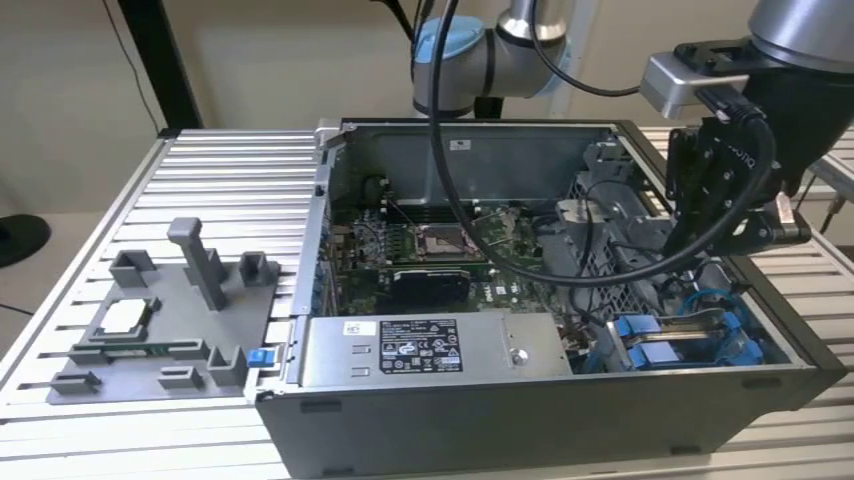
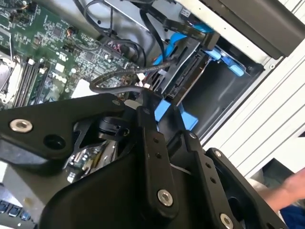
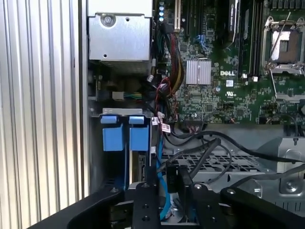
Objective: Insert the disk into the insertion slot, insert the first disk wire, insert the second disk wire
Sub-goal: 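Insert the first disk wire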
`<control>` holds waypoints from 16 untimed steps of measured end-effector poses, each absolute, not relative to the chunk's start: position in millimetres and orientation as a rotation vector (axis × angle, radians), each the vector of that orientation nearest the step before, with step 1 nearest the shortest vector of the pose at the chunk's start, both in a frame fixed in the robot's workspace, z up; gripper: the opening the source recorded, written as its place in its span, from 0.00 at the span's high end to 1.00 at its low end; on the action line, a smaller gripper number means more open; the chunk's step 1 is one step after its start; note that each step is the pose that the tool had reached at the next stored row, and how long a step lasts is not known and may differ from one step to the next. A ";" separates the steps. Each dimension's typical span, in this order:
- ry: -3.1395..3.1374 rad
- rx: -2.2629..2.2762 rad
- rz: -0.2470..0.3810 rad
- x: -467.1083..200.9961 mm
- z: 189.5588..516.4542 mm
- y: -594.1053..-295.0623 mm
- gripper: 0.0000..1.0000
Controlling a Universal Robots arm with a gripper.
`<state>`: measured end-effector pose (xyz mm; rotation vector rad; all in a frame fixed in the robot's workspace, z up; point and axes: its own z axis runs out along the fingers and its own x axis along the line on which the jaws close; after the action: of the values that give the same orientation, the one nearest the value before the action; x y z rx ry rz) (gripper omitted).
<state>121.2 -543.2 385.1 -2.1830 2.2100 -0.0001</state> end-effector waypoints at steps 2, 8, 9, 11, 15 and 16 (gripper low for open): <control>2.215 -2.170 0.000 120.6 384.9 -543.1 1.00; 2.226 -2.145 0.008 118.4 384.6 -543.0 1.00; 2.226 -2.145 0.008 118.4 384.4 -542.9 1.00; 2.223 -2.142 0.008 118.3 383.0 -543.3 1.00; 2.220 -2.139 0.013 120.2 378.5 -546.2 1.00; 2.220 -2.139 0.014 122.8 377.9 -547.0 1.00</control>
<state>122.8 -547.0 377.9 -2.1386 2.2201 0.0141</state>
